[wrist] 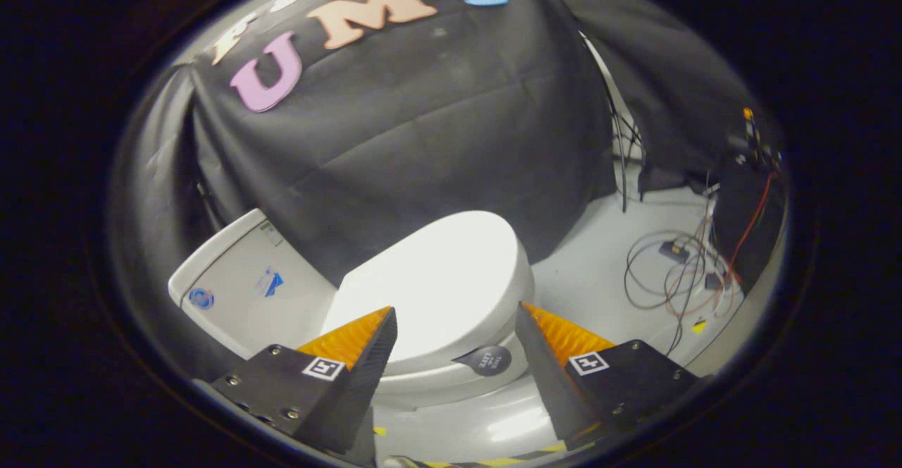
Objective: Open the toilet lid.
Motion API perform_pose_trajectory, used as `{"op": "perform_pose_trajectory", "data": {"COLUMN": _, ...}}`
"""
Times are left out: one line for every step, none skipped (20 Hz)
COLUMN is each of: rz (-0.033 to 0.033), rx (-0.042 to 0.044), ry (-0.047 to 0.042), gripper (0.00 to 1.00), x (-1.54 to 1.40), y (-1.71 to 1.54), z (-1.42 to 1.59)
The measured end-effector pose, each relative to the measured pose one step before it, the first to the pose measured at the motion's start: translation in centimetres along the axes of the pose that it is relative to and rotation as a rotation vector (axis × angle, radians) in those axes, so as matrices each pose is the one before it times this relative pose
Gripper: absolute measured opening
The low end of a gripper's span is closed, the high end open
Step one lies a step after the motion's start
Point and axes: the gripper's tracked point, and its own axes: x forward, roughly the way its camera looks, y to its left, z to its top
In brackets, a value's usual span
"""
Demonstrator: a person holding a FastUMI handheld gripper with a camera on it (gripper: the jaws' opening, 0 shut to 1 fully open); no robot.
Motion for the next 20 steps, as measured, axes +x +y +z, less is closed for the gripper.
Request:
{"op": "perform_pose_trajectory", "data": {"rz": -0.01086, "rx": 0.05060, "ry": 0.01781, "gripper": 1.00, "x": 0.183, "y": -0.502, "z": -0.348}}
{"op": "perform_pose_trajectory", "data": {"rz": -0.00740, "rx": 0.04201, "ry": 0.02189, "gripper": 1.00, "x": 0.360, "y": -0.698, "z": -0.545}}
{"op": "perform_pose_trajectory", "data": {"rz": -0.00341, "rx": 0.03509, "ry": 0.01798, "gripper": 0.99, "x": 0.263, "y": -0.378, "z": -0.381}}
{"op": "perform_pose_trajectory", "data": {"rz": -0.00531, "rx": 0.03321, "ry": 0.02057, "gripper": 1.00, "x": 0.160, "y": -0.207, "z": -0.564}}
{"op": "perform_pose_trajectory", "data": {"rz": 0.00075, "rx": 0.03272, "ry": 0.01984, "gripper": 0.99, "x": 0.327, "y": -0.228, "z": -0.468}}
{"op": "perform_pose_trajectory", "data": {"rz": -0.00403, "rx": 0.03140, "ry": 0.01929, "gripper": 1.00, "x": 0.284, "y": -0.341, "z": -0.590}}
{"op": "perform_pose_trajectory", "data": {"rz": 0.00712, "rx": 0.01543, "ry": 0.02869, "gripper": 0.99, "x": 0.219, "y": -0.073, "z": -0.660}}
{"op": "perform_pose_trajectory", "data": {"rz": 0.00833, "rx": 0.01066, "ry": 0.02350, "gripper": 0.99, "x": 0.329, "y": 0.039, "z": -0.727}}
{"op": "perform_pose_trajectory", "data": {"rz": 0.00652, "rx": 0.00698, "ry": 0.02294, "gripper": 0.98, "x": 0.333, "y": -0.024, "z": -0.557}}
{"op": "perform_pose_trajectory", "data": {"rz": 0.00150, "rx": 0.00452, "ry": 0.01362, "gripper": 0.96, "x": 0.001, "y": -0.027, "z": -0.522}}
{"op": "perform_pose_trajectory", "data": {"rz": 0.00932, "rx": 0.00781, "ry": 0.01398, "gripper": 0.96, "x": 0.289, "y": 0.125, "z": -0.234}}
{"op": "perform_pose_trajectory", "data": {"rz": 0.01131, "rx": 0.01856, "ry": 0.01712, "gripper": 0.96, "x": 0.088, "y": 0.125, "z": -0.386}}
{"op": "perform_pose_trajectory", "data": {"rz": 0.00274, "rx": 0.01989, "ry": 0.01348, "gripper": 0.96, "x": 0.141, "y": -0.178, "z": -0.162}}
{"op": "perform_pose_trajectory", "data": {"rz": -0.00883, "rx": 0.01881, "ry": 0.00879, "gripper": 0.96, "x": 0.199, "y": -0.364, "z": -0.245}}
{"op": "perform_pose_trajectory", "data": {"rz": -0.01577, "rx": 0.02104, "ry": 0.00805, "gripper": 0.96, "x": 0.375, "y": -0.549, "z": -0.174}}
{"op": "perform_pose_trajectory", "data": {"rz": -0.00500, "rx": 0.03049, "ry": 0.00529, "gripper": 0.96, "x": 0.451, "y": -0.766, "z": 0.042}}
{"op": "perform_pose_trajectory", "data": {"rz": 0.00789, "rx": 0.03640, "ry": 0.00779, "gripper": 0.89, "x": 0.090, "y": -0.354, "z": 0.116}}
{"op": "perform_pose_trajectory", "data": {"rz": 0.02302, "rx": 0.03010, "ry": 0.01225, "gripper": 0.83, "x": 0.179, "y": 0.252, "z": -0.128}}
{"op": "perform_pose_trajectory", "data": {"rz": 0.03022, "rx": 0.02493, "ry": 0.01404, "gripper": 0.76, "x": 0.144, "y": 0.455, "z": -0.134}}
{"op": "perform_pose_trajectory", "data": {"rz": 0.01644, "rx": 0.01533, "ry": 0.00447, "gripper": 0.70, "x": 0.260, "y": 0.290, "z": -0.155}}
